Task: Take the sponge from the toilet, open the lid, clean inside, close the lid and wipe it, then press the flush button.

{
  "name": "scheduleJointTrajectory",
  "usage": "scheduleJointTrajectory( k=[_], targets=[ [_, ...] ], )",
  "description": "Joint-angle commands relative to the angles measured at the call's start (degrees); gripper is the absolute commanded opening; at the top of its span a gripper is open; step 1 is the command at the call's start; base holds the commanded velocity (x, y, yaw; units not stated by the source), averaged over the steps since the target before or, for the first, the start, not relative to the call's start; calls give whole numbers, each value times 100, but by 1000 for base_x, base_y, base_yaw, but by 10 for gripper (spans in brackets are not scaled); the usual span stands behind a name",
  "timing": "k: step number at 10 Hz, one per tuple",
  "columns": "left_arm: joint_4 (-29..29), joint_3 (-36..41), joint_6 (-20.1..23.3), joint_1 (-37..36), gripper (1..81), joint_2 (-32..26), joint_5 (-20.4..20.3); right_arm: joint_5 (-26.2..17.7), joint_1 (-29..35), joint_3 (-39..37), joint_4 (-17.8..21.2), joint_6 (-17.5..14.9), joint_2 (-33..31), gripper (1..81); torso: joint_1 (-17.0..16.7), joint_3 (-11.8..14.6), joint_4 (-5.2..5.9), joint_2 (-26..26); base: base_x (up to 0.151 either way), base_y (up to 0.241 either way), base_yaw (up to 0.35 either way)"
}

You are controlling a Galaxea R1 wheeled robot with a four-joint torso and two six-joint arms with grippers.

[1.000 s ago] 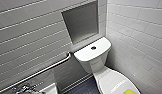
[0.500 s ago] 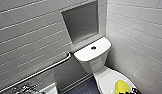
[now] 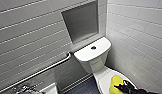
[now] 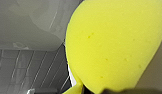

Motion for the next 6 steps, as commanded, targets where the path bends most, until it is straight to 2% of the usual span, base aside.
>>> scheduleJointTrajectory(
  k=[1, 2, 3, 6],
  targets=[
    [-10, 33, 34, -85, 811, -158, 352, -1276, 1500, -1521, 284, -28, 677, 10, 0, 0, 0, 0, 0, 0, 0],
    [-1, -10, 34, -85, 811, -88, 360, -1363, 1561, -2087, 353, 16, 912, 10, 0, 0, 0, 0, 0, 0, 0],
    [-1, -46, 34, -85, 811, -44, 360, -1416, 1605, -2471, 601, 16, 1029, 10, 0, 0, 0, 0, 0, 0, 0],
    [-1, -81, 34, -85, 811, 9, 360, -1399, 1360, -2981, 1023, 24, 1039, 10, 0, 0, 0, 0, 0, 0, 0]
  ],
)
